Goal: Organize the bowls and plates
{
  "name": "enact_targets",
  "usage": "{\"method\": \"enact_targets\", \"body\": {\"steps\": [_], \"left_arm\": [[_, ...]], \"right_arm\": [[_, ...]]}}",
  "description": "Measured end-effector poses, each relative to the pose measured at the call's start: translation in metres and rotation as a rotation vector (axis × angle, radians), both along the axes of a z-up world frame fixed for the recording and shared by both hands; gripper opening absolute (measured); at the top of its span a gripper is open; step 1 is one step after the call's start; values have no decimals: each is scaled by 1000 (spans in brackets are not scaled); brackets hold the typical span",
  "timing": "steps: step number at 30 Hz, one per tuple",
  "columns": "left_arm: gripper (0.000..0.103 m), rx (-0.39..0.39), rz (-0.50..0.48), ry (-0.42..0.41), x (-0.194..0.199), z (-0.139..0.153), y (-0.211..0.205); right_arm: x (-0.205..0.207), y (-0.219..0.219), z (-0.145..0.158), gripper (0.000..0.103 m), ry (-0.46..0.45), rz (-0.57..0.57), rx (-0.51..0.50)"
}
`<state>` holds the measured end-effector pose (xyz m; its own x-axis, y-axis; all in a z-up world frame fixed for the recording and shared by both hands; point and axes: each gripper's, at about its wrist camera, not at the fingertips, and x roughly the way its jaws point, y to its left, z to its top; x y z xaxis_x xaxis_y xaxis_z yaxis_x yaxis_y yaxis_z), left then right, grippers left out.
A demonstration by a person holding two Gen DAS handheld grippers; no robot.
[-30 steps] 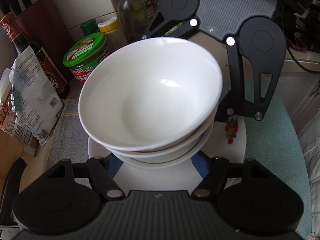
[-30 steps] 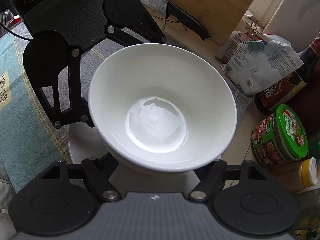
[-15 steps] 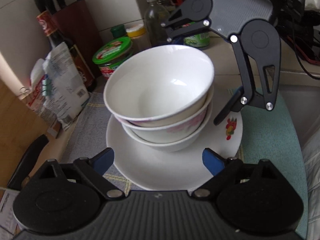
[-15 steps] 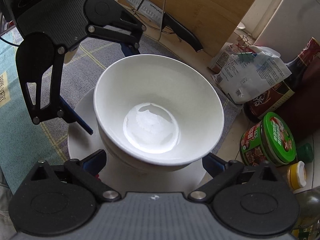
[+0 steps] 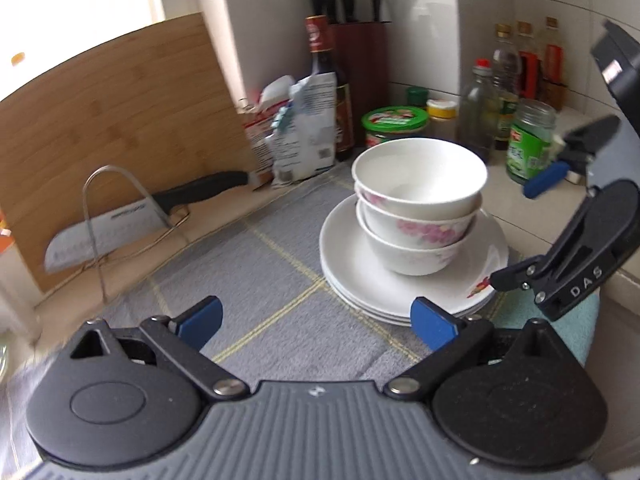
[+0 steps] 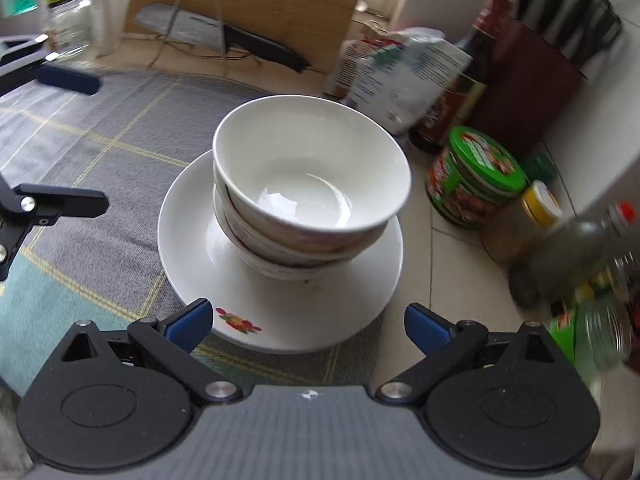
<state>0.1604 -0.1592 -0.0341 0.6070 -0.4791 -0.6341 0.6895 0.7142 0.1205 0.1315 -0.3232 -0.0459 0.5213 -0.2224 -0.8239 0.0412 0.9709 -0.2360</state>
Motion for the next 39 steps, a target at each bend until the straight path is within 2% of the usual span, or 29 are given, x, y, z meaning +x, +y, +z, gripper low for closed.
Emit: {"method": "enact_targets", "body": {"steps": [3,6,9,12,17,23,39], "left_arm": [[100,-25,70,45,-11,9,13],[100,-18,121,59,-23,19,21],[100,-11,142,62,-33,27,26],[100,-38,150,90,-41,34,33],[101,-64,163,94,-52,45,41],[101,-71,171,69,-61,54,43],[101,-70,186,62,-68,58,45]], "right_arm": [[-19,12,4,103,-34,-189,39],[-42,28,13,103,-92,-311,82],[-64,40,24,103,-146,-387,121],[-79,50,34,103,-188,-440,125],[-96,59,50,103,-235,-475,94],[-108,67,61,103,-277,-481,107],[-112,78,64,103,-285,-460,111]]}}
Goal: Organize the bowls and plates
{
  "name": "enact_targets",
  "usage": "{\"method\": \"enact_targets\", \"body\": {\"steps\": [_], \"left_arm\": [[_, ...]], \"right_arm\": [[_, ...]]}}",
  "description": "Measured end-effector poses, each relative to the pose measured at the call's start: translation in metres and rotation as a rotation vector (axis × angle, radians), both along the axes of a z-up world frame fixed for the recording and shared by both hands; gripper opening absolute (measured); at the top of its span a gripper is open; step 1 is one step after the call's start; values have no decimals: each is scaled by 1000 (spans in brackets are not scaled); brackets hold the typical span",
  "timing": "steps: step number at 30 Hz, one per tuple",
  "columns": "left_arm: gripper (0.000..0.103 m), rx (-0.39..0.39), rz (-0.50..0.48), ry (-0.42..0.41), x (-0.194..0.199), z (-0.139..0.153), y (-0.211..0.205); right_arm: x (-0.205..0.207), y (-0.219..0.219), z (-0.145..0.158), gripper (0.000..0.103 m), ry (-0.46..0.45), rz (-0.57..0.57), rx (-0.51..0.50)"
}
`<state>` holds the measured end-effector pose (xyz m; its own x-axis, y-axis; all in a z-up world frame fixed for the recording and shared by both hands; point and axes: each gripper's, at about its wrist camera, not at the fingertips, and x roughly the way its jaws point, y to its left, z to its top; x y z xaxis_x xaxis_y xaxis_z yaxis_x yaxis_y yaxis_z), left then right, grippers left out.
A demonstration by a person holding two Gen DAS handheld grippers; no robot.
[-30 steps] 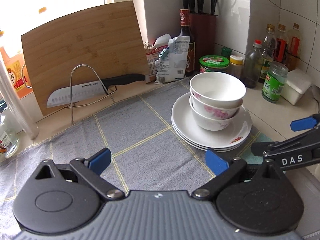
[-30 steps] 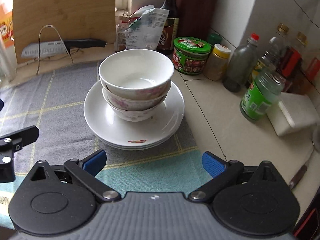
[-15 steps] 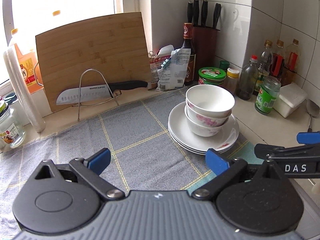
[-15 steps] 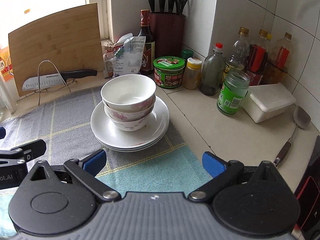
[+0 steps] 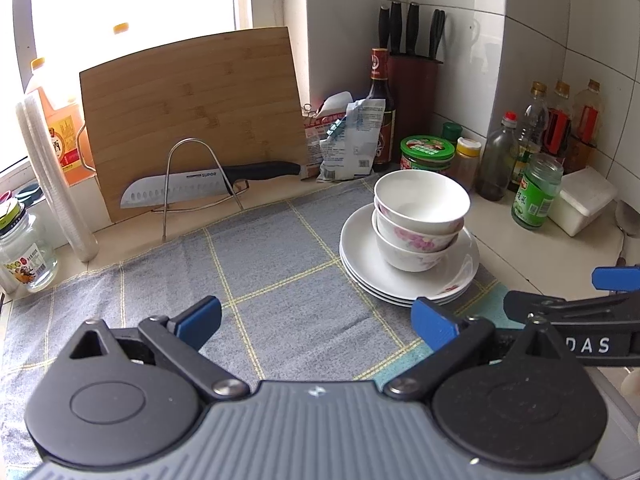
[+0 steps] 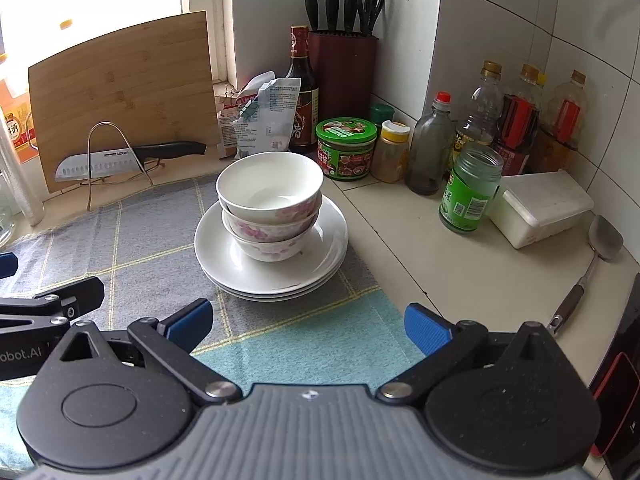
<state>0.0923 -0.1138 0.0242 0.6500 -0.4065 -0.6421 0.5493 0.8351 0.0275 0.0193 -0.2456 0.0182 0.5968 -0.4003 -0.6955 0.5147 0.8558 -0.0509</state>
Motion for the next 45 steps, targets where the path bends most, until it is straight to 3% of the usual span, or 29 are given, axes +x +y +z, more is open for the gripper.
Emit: {"method": "enact_targets", "body": {"steps": [45], "left_arm": [[101,-6,1,-12,-2,6,0]], "right_arm": [[-7,1,7,103,-18,-4,-27]]}}
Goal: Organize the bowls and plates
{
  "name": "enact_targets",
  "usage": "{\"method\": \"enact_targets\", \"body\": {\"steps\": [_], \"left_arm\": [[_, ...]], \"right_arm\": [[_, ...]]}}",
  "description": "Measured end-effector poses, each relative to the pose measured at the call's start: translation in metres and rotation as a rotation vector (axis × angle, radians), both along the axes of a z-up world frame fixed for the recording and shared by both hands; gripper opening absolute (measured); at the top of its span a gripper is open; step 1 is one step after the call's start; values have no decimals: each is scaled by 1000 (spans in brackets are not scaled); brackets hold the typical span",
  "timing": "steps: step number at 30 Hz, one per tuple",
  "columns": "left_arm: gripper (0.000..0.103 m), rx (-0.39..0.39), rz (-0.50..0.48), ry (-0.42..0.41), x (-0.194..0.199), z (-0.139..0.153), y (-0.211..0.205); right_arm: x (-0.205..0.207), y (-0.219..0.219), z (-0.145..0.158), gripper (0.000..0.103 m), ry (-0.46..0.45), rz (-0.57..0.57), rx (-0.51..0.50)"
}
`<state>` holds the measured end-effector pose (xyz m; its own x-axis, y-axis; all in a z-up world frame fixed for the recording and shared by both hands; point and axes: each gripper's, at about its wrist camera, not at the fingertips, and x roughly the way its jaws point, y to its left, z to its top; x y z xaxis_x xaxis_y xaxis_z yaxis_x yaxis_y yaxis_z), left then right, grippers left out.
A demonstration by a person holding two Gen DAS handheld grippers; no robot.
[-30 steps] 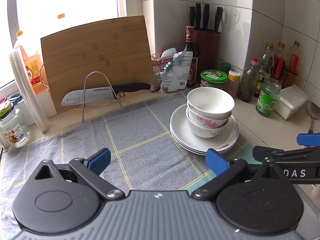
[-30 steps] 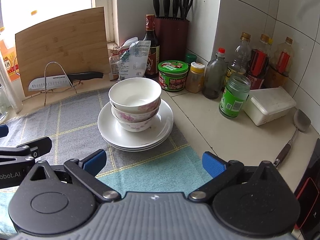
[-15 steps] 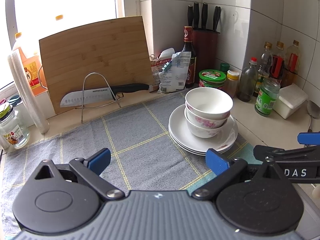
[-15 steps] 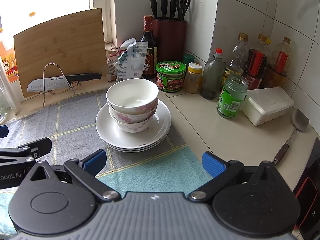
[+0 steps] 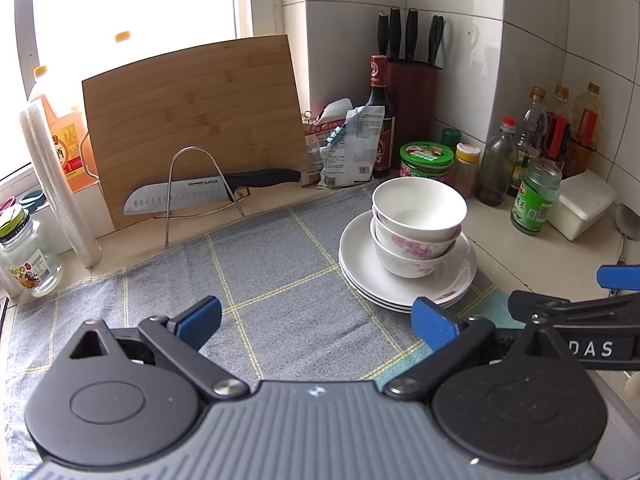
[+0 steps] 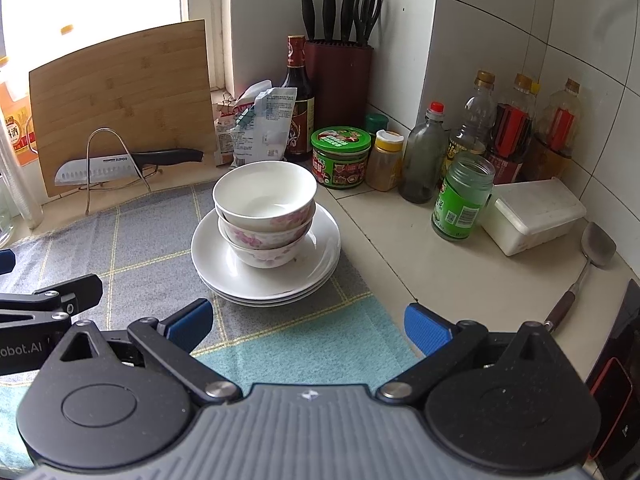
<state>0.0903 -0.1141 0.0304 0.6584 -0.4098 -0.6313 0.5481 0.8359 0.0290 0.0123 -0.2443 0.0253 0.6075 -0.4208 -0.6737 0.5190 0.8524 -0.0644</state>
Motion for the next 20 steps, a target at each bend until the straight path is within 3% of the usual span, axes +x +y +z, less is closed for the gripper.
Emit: {"method": "enact_targets", "body": {"steps": [20], "left_arm": [[101,-3,4,-2,-3,1,3]], "right_arm": [[-1,5,2,103,-11,10,-29]]}}
